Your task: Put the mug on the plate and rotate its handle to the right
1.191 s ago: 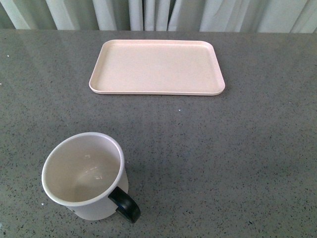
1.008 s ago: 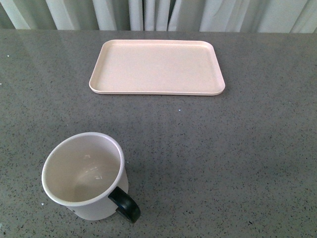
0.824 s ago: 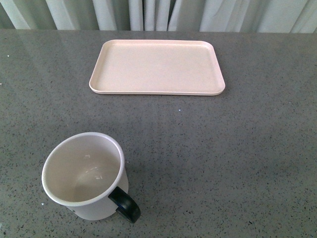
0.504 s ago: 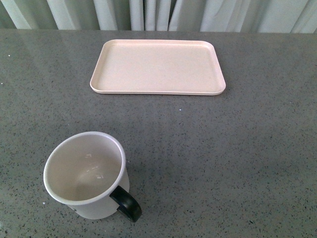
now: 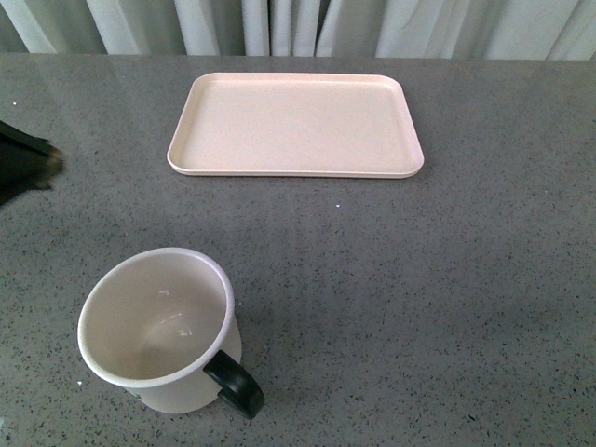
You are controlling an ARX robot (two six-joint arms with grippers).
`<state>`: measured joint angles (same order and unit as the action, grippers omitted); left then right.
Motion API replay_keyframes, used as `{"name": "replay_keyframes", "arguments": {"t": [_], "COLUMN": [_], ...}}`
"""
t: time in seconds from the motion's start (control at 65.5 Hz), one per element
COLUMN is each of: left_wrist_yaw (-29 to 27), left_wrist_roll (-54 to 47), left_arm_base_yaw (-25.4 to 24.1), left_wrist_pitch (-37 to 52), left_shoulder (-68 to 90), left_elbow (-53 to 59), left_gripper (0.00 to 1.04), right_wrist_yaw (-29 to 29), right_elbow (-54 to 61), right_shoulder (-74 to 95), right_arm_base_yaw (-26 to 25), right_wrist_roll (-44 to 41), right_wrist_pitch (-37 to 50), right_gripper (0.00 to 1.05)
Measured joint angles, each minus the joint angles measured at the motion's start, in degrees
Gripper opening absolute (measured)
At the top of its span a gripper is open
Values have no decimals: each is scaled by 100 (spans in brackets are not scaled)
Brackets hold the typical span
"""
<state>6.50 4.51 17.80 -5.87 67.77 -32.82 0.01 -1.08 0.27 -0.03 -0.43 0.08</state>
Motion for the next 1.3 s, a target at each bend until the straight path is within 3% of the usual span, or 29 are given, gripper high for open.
{"name": "replay_keyframes", "arguments": {"t": [0.29,1.298], "left_wrist_yaw": [28,555], "left_wrist_roll": [-173,-1550], "left_arm_base_yaw": [315,22], "left_wrist_pitch": [52,-516], "left_shoulder": [693,2433], "left_elbow": [-59,-841], "left_gripper": [96,96], "right_wrist_yaw": [0,0], "right_elbow": [0,0], "right_shoulder": [0,0], "right_arm_base_yaw": [0,0], "right_wrist_roll": [0,0], "right_wrist_pitch": [0,0], "right_gripper": [96,96]}}
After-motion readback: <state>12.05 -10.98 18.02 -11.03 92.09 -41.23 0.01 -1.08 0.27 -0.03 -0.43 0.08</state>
